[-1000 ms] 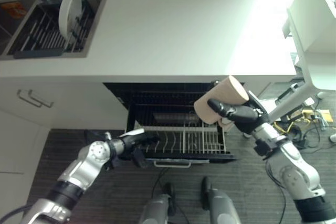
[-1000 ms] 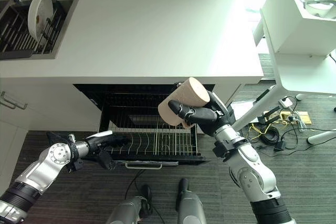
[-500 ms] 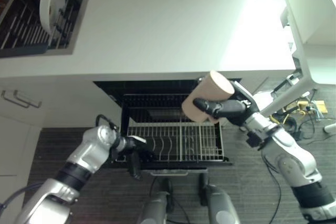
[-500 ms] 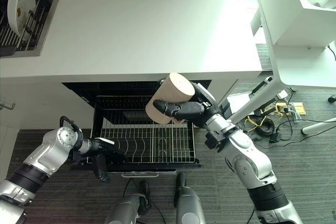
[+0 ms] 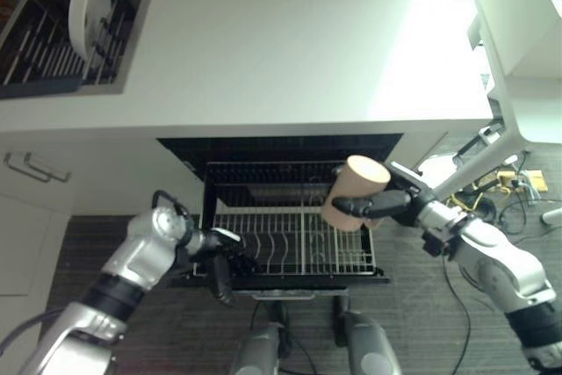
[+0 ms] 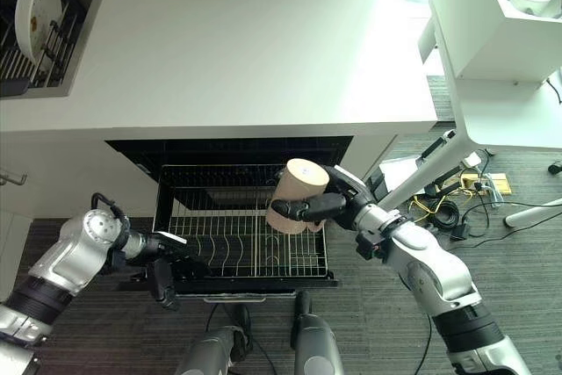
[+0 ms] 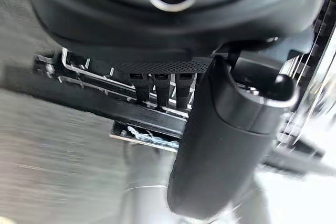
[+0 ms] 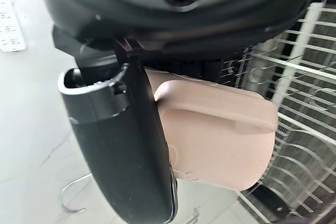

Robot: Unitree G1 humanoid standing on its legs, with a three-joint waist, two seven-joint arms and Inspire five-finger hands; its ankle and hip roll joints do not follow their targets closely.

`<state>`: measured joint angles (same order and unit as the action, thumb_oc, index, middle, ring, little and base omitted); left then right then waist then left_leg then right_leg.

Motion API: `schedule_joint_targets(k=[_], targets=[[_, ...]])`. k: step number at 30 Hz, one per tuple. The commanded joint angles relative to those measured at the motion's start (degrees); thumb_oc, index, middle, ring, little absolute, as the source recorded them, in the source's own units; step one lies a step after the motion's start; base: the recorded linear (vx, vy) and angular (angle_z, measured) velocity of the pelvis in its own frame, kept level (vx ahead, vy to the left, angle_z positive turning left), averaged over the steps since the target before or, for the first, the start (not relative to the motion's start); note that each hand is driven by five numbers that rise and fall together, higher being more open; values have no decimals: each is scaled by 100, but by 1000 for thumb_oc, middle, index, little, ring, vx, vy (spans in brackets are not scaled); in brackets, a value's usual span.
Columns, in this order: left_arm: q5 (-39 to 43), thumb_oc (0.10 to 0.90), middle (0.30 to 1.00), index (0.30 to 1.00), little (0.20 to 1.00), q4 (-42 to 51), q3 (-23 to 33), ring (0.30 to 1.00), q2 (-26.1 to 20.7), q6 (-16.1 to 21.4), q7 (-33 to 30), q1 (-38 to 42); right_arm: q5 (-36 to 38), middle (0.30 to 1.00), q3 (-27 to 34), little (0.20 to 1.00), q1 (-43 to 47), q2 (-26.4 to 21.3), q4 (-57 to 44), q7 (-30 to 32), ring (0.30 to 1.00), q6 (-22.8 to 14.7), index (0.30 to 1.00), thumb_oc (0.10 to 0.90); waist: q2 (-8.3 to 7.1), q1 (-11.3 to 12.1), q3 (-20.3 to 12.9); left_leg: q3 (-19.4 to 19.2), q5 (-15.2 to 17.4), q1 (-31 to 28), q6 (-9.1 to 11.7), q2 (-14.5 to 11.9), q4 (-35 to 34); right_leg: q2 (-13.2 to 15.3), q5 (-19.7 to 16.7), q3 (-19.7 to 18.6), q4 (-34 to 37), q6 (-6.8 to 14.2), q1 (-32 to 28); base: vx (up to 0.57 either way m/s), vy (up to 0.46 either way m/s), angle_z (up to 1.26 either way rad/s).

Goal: Place the dishes in the dishwasher.

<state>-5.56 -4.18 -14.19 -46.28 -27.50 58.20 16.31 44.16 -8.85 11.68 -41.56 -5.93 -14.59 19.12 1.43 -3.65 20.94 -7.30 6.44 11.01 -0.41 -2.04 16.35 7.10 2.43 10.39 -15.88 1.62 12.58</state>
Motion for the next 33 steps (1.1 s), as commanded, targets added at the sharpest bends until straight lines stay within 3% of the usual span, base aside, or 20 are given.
schedule_joint_targets(k=[1,4,5,7,8,13,17,22,33], targets=[[1738,800,900,900,900,606,136,900,-275,478,-1117,-593,144,300,596,300,218,-102,-548,104,300,-527,300,400,-118,273,-190,1,136,39,528,-566,84,295,326,-205,-131,700,-159,-17,-85,9],[2255,800,900,900,900,834,579,900,-433,895,-1536,-601,141,300,571,300,217,-73,-298,285,300,-532,300,400,-135,381,-158,56,91,63,545,-558,84,311,316,-148,-131,696,-187,4,-65,21],[2699,800,900,900,900,792,743,900,-512,1251,-2012,-483,42,300,477,300,298,-78,-42,367,300,-605,300,400,-142,446,-154,83,93,63,551,-542,84,332,321,-107,-131,704,-216,18,-39,21],[3055,800,900,900,900,772,940,900,-453,1594,-2491,-418,-17,300,426,300,361,-35,148,470,300,-621,300,400,-154,525,-159,118,97,73,552,-524,84,350,337,-60,-131,702,-233,15,-51,14],[3269,800,900,900,900,719,1031,900,-389,2023,-2905,-364,-43,300,358,300,449,33,333,565,300,-620,300,400,-167,566,-153,153,105,81,554,-506,84,360,350,-30,-131,697,-239,-7,-63,17],[3014,800,900,900,900,711,1093,900,-105,3002,-3646,-174,-393,300,106,300,1136,233,1580,1426,300,-572,300,400,-228,805,-121,335,92,193,562,-452,84,390,368,104,-131,646,-205,-31,-61,20],[2898,800,900,900,900,815,886,900,86,3274,-3790,-12,-673,300,-12,300,1673,150,2342,1836,300,-834,300,400,-222,980,-80,465,77,255,569,-393,84,429,343,229,-131,635,-190,-1,-37,8],[2723,800,900,900,900,907,807,900,111,3367,-3702,62,-698,300,-120,300,1894,183,2964,1808,300,-1077,300,400,-179,1070,-59,546,82,293,569,-357,84,456,332,316,-131,627,-168,4,-20,14],[2824,800,900,900,900,1002,632,900,46,3498,-3807,128,-1487,300,-601,300,2344,-94,4064,1797,300,-1210,300,400,-3,1111,-47,595,67,345,602,-318,84,515,320,375,-131,620,-106,-3,18,4]])
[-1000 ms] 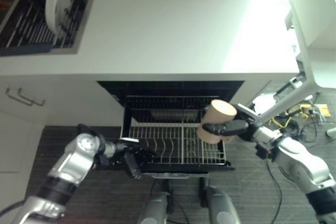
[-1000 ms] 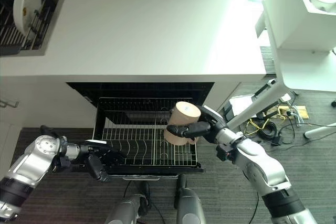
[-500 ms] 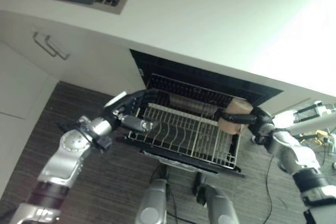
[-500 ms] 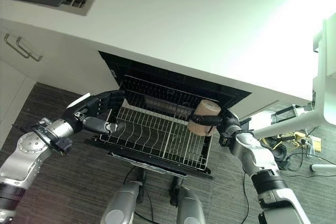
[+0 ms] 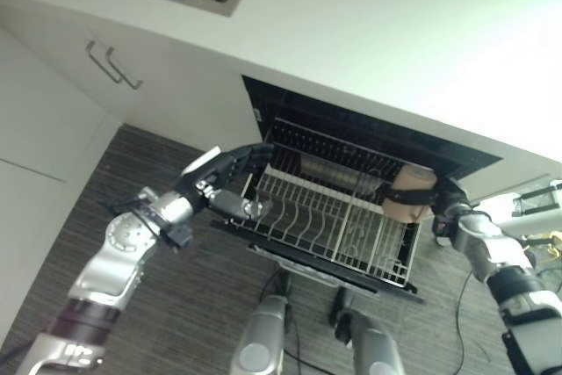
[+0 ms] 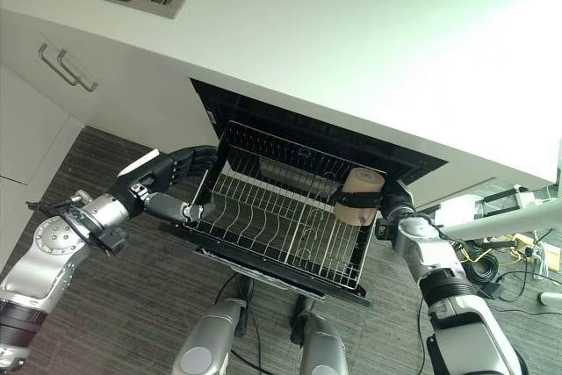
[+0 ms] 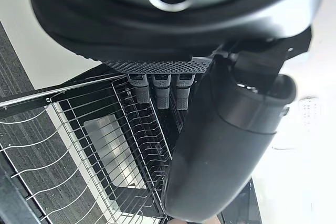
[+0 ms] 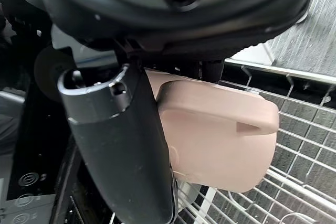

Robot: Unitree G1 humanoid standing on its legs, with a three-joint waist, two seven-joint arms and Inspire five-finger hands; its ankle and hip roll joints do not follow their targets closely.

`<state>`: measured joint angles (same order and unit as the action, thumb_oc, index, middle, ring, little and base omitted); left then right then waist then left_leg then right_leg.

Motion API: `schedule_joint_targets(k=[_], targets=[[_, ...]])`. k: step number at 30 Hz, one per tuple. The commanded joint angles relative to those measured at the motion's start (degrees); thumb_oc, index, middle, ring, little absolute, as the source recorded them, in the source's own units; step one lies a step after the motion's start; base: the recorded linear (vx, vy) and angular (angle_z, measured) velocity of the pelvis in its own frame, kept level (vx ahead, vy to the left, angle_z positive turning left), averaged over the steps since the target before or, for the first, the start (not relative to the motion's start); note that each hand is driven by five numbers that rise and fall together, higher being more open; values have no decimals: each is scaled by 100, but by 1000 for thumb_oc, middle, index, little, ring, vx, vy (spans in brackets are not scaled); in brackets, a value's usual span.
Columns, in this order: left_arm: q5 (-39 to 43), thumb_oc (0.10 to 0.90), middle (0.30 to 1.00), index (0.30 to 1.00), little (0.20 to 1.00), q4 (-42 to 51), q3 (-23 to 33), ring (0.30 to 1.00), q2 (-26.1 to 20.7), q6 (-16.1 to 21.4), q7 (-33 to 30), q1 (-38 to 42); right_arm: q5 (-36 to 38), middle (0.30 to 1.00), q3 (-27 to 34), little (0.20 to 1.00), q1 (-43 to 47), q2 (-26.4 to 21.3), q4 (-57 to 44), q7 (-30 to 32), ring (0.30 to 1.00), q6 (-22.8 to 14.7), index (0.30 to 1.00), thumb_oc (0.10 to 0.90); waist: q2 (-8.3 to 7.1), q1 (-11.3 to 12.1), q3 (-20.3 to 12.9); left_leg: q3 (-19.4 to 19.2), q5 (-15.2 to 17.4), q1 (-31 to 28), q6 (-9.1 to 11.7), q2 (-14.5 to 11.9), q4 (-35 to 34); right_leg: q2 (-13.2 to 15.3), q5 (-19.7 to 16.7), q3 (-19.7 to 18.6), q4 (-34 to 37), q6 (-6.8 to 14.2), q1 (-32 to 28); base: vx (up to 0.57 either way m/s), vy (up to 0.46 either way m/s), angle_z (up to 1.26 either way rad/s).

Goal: Place the dishes in the dishwasher.

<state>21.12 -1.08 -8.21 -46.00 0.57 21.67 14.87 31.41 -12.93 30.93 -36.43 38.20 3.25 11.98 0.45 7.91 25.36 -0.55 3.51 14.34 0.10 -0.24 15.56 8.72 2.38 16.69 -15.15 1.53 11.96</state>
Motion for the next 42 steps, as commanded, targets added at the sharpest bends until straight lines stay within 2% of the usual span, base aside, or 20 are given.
schedule_joint_targets(k=[1,5,7,13,14,15,16,27,31,42], targets=[[168,800,900,900,900,722,32,900,22,680,-170,253,-237,300,-211,300,413,-612,-302,-10,300,-480,300,400,107,-46,-489,-78,360,15,554,-495,163,357,326,-256,-204,629,-41,-10,36,6],[204,800,900,900,900,730,43,900,28,734,-242,221,-341,300,-298,300,404,-590,-93,-74,300,-458,300,400,151,-65,-462,-89,359,8,559,-490,163,374,305,-250,-204,627,-23,-7,27,3],[187,800,900,900,900,729,28,900,52,718,-267,246,-739,300,-378,300,439,-592,21,-9,300,-484,300,400,161,-62,-454,-91,366,6,556,-483,163,380,299,-251,-204,632,-14,0,0,0],[212,800,900,900,900,742,40,900,66,766,-320,206,-333,300,-411,300,464,-558,233,-54,300,-320,300,400,200,-79,-398,-103,366,-1,548,-472,163,390,273,-265,-204,638,11,0,0,0],[211,800,900,900,900,742,33,900,72,776,-329,212,-377,484,-413,484,463,-535,274,-88,484,-301,484,522,207,-82,-390,-103,367,1,547,-468,163,391,269,-267,-204,638,19,0,0,0],[198,800,900,900,900,761,25,900,87,768,-342,219,-398,780,-429,780,457,-517,307,-103,780,-297,780,720,211,-80,-387,-103,364,4,546,-466,163,391,264,-265,-204,638,24,0,0,0],[182,800,900,900,900,791,28,900,103,742,-353,218,-401,900,-455,900,453,-509,333,-123,900,-285,900,800,213,-78,-390,-104,361,7,547,-466,163,392,261,-262,-204,638,27,0,0,0],[211,800,900,900,900,822,58,900,72,717,-390,119,-331,900,-339,900,443,-651,248,-5,900,-394,900,800,233,-122,-369,-138,355,-60,547,-472,163,381,237,-272,-204,634,-14,0,0,0],[242,800,900,900,900,867,139,900,16,733,-409,-7,-470,900,-146,900,340,-825,-344,31,900,-641,900,800,209,-172,-346,-155,358,-98,541,-488,163,366,215,-275,-204,638,-27,0,0,0],[202,800,900,900,900,1058,467,900,21,780,-466,-390,-935,900,463,900,-325,-929,-1845,394,900,-603,900,800,114,-328,-402,-249,403,-224,510,-541,163,311,224,-353,-204,649,-107,32,-3,-2]])
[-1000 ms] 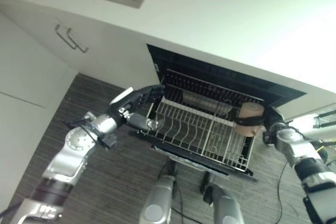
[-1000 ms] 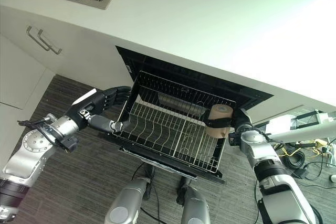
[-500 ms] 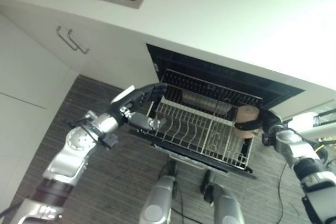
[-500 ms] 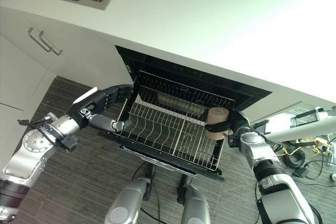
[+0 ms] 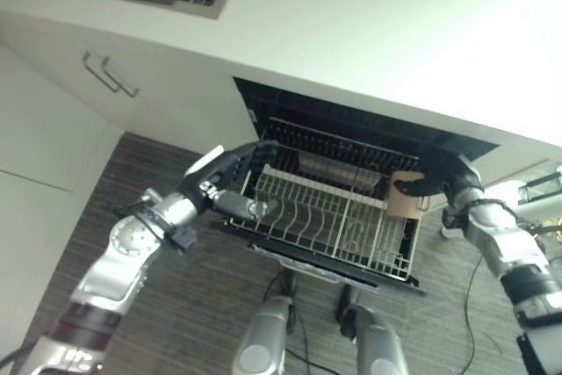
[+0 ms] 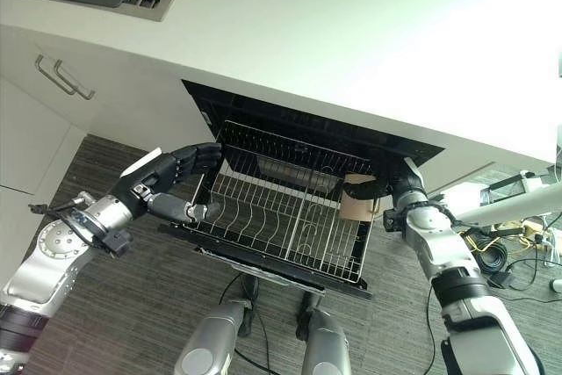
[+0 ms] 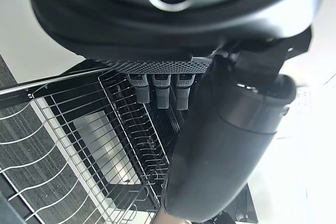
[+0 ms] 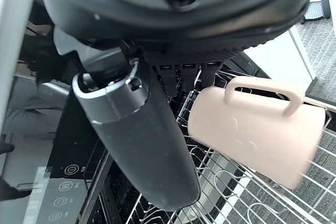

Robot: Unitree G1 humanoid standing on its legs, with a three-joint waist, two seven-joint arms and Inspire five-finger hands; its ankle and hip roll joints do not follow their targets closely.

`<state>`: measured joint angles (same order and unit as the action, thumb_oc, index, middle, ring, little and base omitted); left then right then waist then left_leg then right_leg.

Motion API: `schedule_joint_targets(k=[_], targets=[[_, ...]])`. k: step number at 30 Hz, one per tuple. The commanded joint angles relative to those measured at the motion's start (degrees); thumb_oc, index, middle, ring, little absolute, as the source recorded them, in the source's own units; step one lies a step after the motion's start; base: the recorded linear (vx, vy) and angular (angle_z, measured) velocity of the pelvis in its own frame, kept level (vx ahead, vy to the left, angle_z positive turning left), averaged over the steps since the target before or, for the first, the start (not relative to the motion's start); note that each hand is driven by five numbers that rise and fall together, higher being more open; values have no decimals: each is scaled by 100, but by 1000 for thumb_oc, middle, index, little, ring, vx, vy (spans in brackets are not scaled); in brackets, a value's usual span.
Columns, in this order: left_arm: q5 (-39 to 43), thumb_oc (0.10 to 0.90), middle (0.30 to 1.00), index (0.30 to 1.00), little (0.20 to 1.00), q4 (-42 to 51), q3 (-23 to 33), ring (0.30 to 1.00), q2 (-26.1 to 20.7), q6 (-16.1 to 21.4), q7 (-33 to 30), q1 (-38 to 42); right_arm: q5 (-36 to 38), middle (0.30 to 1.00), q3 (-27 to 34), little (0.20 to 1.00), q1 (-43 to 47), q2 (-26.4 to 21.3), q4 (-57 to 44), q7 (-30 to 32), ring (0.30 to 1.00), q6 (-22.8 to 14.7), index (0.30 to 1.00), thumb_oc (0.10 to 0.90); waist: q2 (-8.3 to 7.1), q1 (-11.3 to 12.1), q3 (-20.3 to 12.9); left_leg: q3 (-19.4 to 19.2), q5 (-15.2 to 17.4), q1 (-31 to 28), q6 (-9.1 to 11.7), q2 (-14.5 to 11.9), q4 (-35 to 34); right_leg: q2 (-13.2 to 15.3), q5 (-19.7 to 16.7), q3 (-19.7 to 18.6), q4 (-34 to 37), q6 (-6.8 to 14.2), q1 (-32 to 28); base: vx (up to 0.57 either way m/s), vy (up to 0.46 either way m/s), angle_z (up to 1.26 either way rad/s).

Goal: Place the dishes in the dishwasher.

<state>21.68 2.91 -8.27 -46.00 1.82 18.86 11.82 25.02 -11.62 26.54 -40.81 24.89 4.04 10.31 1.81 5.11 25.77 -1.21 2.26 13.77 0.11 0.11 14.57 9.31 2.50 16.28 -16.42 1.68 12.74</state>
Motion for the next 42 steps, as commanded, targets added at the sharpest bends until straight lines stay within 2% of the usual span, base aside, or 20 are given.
schedule_joint_targets(k=[1,6,13,17,18,19,20,23,24,25,26,27,28,30,31,33,35,37,39,42], targets=[[159,800,900,900,900,686,518,900,43,647,-204,-114,-387,900,402,900,40,-480,-635,371,900,-441,900,800,-29,-65,-447,-192,533,-173,507,-581,262,246,216,-323,-77,635,-189,37,-4,-1],[249,800,900,900,900,830,770,900,173,705,-314,-393,-999,900,739,900,-506,-378,-1396,561,900,-221,900,800,-70,-164,-464,-256,556,-203,489,-614,262,216,207,-386,-77,652,-181,15,-2,-2],[559,800,900,900,900,1182,1523,900,774,1129,-590,-1002,-747,900,1401,900,-1735,305,-2483,-19,900,-113,900,800,-171,-330,-596,-426,592,-377,474,-689,262,166,234,-433,-77,652,-310,90,-60,-11],[594,800,900,900,900,1376,1904,900,1145,1402,-670,-1352,-503,900,1799,900,-2383,571,-3099,-261,900,-45,900,800,-242,-555,-765,-1102,540,-753,505,-704,262,170,289,-425,-77,565,-366,138,-60,-1],[651,800,900,900,900,1416,1916,900,1167,1429,-688,-1354,-406,900,1903,900,-2488,550,-3178,-286,900,-51,900,800,-303,-590,-759,-1268,455,-846,534,-664,262,229,273,-434,-77,537,-378,162,102,11],[712,800,900,900,900,1485,1873,900,1275,1502,-736,-1336,-372,900,2034,900,-2644,497,-3284,-250,900,-95,900,800,-405,-588,-691,-1245,-240,-840,755,-757,262,326,247,-523,-77,492,-430,176,438,32],[673,800,900,900,900,1556,1813,900,1439,1590,-817,-1364,-403,900,2141,900,-2677,453,-3396,-225,900,-68,900,800,-410,-615,-632,-918,-452,-720,953,-1144,262,380,213,-709,-77,531,-455,194,692,23],[551,800,900,900,900,1734,1950,900,1724,1822,-759,-1698,-282,900,2363,900,-2876,384,-3724,-438,900,-23,900,800,-355,-634,-700,-294,-99,-635,1020,-1610,262,460,211,-1101,-77,731,-400,115,680,-23],[568,800,900,900,900,1816,2037,900,1750,1911,-762,-1786,-154,900,2409,900,-2904,327,-3843,-423,900,-55,900,800,-380,-607,-726,47,140,-552,996,-1587,262,517,205,-1360,-77,869,-324,58,582,-81],[648,800,900,900,900,1840,2096,900,1712,1888,-734,-1746,-152,900,2420,900,-2871,340,-3866,-365,900,-77,900,800,-388,-610,-762,119,289,-514,1004,-1577,262,614,177,-1464,-77,1016,-259,71,793,-121],[871,800,900,900,900,1746,2107,900,1494,1651,-586,-1535,-203,900,2429,900,-3021,567,-4034,-224,900,-84,900,800,-433,-715,-845,-134,453,-466,996,-1442,262,965,-82,-1452,-77,1332,-174,65,602,-104],[902,800,900,900,900,1726,2098,900,1448,1632,-559,-1515,-188,900,2443,900,-3092,614,-4104,-219,900,-80,900,800,-455,-724,-856,-162,458,-462,987,-1408,262,1015,-150,-1440,-77,1332,-163,95,604,-62],[914,800,900,900,900,1744,2134,900,1393,1573,-426,-1553,-148,900,2520,900,-3328,797,-4288,-300,900,-125,900,800,-520,-726,-868,-305,502,-499,946,-1263,262,1204,-623,-1275,-77,1332,-152,59,338,-8],[733,800,900,900,900,1912,2263,900,1418,1560,-521,-1789,-224,900,2521,900,-3467,1002,-4342,-465,900,-273,900,800,-593,-558,-868,-657,628,-697,829,-1147,262,1443,-1191,-523,-77,1332,-192,45,447,-51],[816,800,900,900,900,1973,2360,900,1398,1507,-625,-1900,-211,900,2455,900,-3412,1030,-4271,-434,900,-374,900,800,-529,-434,-859,-832,725,-838,688,-1102,262,1288,-1076,-93,-77,1332,-490,34,491,-77],[946,800,900,900,900,1897,2371,900,1302,1497,-720,-1877,-185,900,2380,900,-3302,1054,-4237,-285,900,-392,900,800,-442,-418,-895,-852,786,-853,445,-923,262,726,-628,96,-77,1194,-809,48,423,-126],[1096,800,900,900,900,1791,2267,900,1270,1540,-771,-1781,-208,900,2341,900,-3234,1060,-4215,-144,900,-453,900,800,-360,-494,-893,-729,753,-820,294,-771,262,55,-341,-52,-77,953,-948,58,253,-55],[1174,800,900,900,900,1745,2157,900,1341,1580,-775,-1681,-278,900,2367,900,-3246,1047,-4257,9,900,-468,900,800,-361,-574,-920,-594,756,-800,213,-543,262,-455,-74,-299,-77,702,-935,54,130,35],[1253,800,900,900,900,1732,2071,900,1437,1590,-742,-1596,-228,900,2422,900,-3266,983,-4276,89,900,-512,900,800,-400,-613,-949,-511,786,-805,189,-314,262,-685,198,-402,-77,520,-847,78,41,69],[1258,800,900,900,900,1758,1958,900,1524,1605,-779,-1535,-69,900,2548,900,-3306,799,-4217,179,900,-637,900,800,-365,-660,-1024,-529,739,-804,231,-266,262,-721,562,-601,-77,368,-823,92,-49,38]])
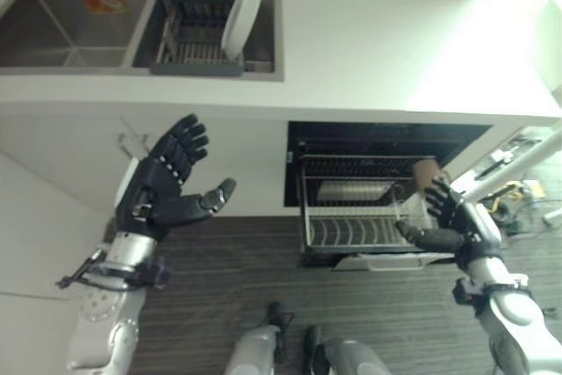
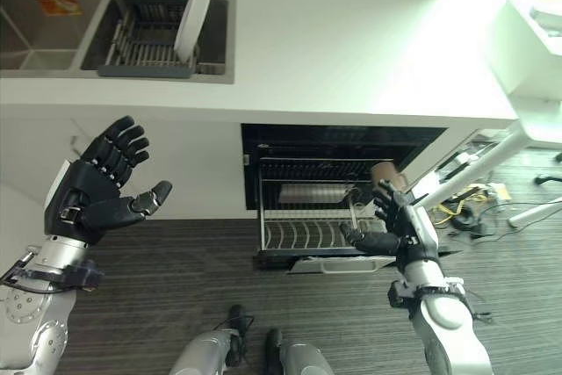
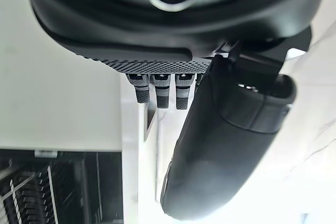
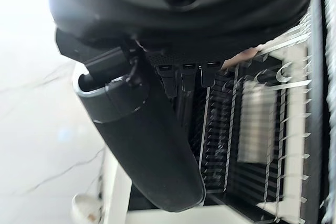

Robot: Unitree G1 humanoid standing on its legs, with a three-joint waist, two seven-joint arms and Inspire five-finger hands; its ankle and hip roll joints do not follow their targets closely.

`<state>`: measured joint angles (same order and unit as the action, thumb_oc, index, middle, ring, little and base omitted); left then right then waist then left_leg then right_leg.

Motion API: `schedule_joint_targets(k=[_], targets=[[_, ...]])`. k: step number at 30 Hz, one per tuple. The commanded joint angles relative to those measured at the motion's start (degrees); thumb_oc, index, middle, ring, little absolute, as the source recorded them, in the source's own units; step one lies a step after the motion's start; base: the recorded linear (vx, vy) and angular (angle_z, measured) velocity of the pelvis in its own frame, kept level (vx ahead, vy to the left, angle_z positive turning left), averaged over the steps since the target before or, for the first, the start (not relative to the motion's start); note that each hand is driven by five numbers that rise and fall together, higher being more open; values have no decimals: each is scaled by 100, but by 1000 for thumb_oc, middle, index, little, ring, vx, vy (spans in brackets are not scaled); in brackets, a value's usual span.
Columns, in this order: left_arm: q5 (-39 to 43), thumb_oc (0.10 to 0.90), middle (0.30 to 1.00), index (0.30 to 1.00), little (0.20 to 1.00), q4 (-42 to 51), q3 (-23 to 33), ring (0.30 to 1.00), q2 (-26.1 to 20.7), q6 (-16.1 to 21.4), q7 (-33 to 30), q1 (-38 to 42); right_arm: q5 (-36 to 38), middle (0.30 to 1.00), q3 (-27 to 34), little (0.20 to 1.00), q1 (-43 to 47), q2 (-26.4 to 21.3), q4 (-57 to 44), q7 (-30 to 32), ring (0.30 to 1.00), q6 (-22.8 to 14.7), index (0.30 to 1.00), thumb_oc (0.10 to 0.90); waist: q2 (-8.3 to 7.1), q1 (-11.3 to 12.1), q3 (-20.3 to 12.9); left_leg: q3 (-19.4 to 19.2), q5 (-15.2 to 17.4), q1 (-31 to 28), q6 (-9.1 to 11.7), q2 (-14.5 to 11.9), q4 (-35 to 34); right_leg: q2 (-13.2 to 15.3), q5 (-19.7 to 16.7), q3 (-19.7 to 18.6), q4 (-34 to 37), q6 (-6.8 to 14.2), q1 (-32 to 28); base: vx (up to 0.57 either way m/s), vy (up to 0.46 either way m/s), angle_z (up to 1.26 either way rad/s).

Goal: Place the dishes in the dishwasher.

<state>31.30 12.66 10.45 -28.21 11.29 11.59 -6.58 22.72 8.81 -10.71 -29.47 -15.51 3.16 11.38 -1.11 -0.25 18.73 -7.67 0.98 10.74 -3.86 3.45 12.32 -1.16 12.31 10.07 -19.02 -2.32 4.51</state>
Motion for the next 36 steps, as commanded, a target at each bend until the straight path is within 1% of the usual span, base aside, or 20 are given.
schedule_joint_targets(k=[1,4,5,6,8,9,10,11,12,13,16,19,21,25,28,29,30,31,34,36], targets=[[313,800,900,900,900,777,85,900,-253,672,-53,303,161,900,505,900,422,-346,-173,278,900,-752,900,800,-69,-126,-334,111,867,-501,630,-599,487,329,-417,17,183,769,4,105,-73,30],[392,800,900,900,900,807,103,900,-175,688,-56,223,204,900,495,900,523,-381,-195,306,900,-737,900,800,-28,-85,-393,-12,863,-634,669,-611,487,367,-330,98,183,697,-74,145,-66,37],[464,800,900,900,900,847,43,900,-53,656,-6,222,134,900,448,900,572,-405,-166,398,900,-732,900,800,-104,-54,-365,-345,641,-868,765,-533,487,539,-328,182,183,587,-165,168,-93,22],[479,800,900,900,900,861,33,900,-34,648,5,225,122,900,444,900,574,-410,-166,410,900,-730,900,800,-125,-43,-351,-389,557,-887,788,-517,487,572,-325,195,183,567,-185,165,-99,25],[496,800,900,900,900,899,-15,900,51,599,42,268,41,900,452,900,586,-435,-168,441,900,-718,900,800,-206,-38,-306,-673,103,-945,910,-571,487,718,-324,287,183,508,-258,76,-37,22],[519,800,900,900,900,909,-34,900,69,581,55,296,3,900,454,900,616,-445,-161,462,900,-705,900,800,-248,-40,-283,-850,-108,-903,982,-699,487,783,-328,309,183,497,-294,99,68,37],[522,800,900,900,900,902,-81,900,86,579,13,339,4,900,457,900,734,-473,-120,448,900,-665,900,800,-245,-77,-262,-1076,-151,-797,1023,-1011,487,837,-313,307,183,522,-329,84,107,40],[510,800,900,900,900,903,-92,900,89,593,-12,345,0,900,456,900,769,-479,-111,438,900,-654,900,800,-232,-85,-262,-1110,-117,-779,1024,-1080,487,841,-309,302,183,535,-326,123,271,29],[512,800,900,900,900,897,-107,900,107,664,-88,302,-18,900,453,900,835,-500,-98,384,900,-659,900,800,-123,-104,-274,-1093,17,-596,1063,-1416,487,820,-268,261,183,614,-316,167,378,29],[521,800,900,900,900,914,-68,900,142,765,-153,205,-36,900,458,900,822,-533,-127,304,900,-700,900,800,13,-85,-331,-869,43,-287,1172,-1688,487,778,-208,163,183,687,-289,229,467,26],[407,800,900,900,900,979,74,900,189,1037,-193,36,15,900,577,900,718,-626,-231,137,900,-767,900,800,193,-24,-443,-413,-223,281,1398,-1993,487,727,-44,-27,183,733,-363,233,340,-19],[308,800,900,900,900,1042,167,900,193,1432,-138,6,57,900,641,900,732,-677,-270,73,900,-784,900,800,235,48,-517,-246,-148,422,1403,-1940,487,780,60,-109,183,801,-506,194,249,-40],[296,800,900,900,900,1225,301,900,197,1647,-45,-10,61,900,678,900,681,-608,-401,35,900,-825,900,800,245,100,-616,-227,-35,413,1375,-1893,487,950,95,-85,183,948,-623,233,313,-57],[297,800,900,900,900,1312,279,900,-49,1566,69,329,83,900,679,900,538,-371,-602,336,900,-909,900,800,121,119,-771,-130,275,225,1141,-1481,487,1291,-55,-39,183,1259,-739,189,226,-1],[311,800,900,900,900,1346,246,900,-133,1505,139,524,81,900,697,900,529,-194,-671,553,900,-995,900,800,40,89,-796,-61,413,90,971,-1231,487,1472,-454,28,183,1376,-777,168,194,31],[251,800,900,900,900,1360,201,900,-200,1464,127,661,-18,900,637,900,604,-66,-687,636,900,-979,900,800,23,62,-790,8,503,4,830,-1070,487,1544,-817,53,183,1391,-815,294,379,27],[115,800,900,900,900,1409,99,900,-246,1390,1,836,-220,900,459,900,719,45,-756,676,900,-1131,900,800,108,51,-778,89,580,-122,665,-954,487,1508,-1393,207,183,1370,-969,310,405,25],[40,800,900,900,900,1415,73,900,-254,1354,-89,888,-234,900,436,900,746,62,-783,734,900,-1212,900,800,150,39,-756,129,595,-158,624,-949,487,1447,-1505,249,139,1360,-1007,247,328,9],[-289,800,900,900,900,1405,-78,900,-208,1460,-338,1030,-155,900,315,900,914,159,-733,761,900,-1406,900,800,216,-8,-672,162,654,-291,567,-941,487,1327,-1551,364,-315,1256,-670,100,104,4],[-442,800,900,900,900,1421,-75,900,-227,1549,-467,1039,-46,900,322,900,976,130,-741,674,900,-1413,900,800,176,-3,-658,106,674,-328,591,-968,487,1177,-1394,536,19,1223,-621,115,-37,-23]])
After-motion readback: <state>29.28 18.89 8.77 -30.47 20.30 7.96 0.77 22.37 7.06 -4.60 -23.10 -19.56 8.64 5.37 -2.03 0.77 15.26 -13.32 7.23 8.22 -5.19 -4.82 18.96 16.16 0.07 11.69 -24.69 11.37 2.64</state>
